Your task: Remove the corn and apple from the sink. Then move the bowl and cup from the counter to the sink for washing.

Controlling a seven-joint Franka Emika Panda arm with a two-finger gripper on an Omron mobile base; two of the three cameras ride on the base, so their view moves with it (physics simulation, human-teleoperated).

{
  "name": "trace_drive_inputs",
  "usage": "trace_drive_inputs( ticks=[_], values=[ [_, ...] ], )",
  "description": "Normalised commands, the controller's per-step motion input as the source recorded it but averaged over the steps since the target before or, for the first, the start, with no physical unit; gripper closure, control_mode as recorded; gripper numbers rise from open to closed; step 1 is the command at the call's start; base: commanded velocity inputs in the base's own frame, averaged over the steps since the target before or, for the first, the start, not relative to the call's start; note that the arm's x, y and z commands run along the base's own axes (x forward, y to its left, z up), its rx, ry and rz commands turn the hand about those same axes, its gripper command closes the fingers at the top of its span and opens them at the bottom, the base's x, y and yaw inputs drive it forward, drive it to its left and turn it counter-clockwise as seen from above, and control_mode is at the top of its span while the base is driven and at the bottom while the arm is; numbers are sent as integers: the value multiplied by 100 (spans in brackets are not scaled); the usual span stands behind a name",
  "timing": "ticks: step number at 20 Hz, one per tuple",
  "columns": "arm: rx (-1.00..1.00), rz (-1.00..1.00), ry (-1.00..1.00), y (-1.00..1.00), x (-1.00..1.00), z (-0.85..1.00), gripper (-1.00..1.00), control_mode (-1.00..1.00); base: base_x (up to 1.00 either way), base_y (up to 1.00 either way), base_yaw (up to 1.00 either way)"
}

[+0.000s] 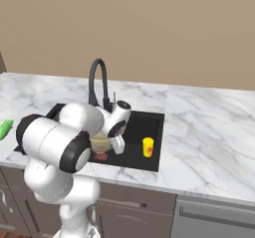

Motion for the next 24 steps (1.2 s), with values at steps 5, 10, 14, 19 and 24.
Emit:
trace_drive_inputs(
  ticks=[5,10,14,19,24],
  values=[
    [0,0,0,2,15,-13,100,-100,0,0,0],
    [0,0,0,2,14,-15,100,-100,0,0,0],
    [0,0,0,0,13,-14,100,-100,0,0,0],
    [0,0,0,0,8,-14,100,-100,0,0,0],
    [0,0,-1,0,10,-13,100,-100,0,0,0]
  ],
)
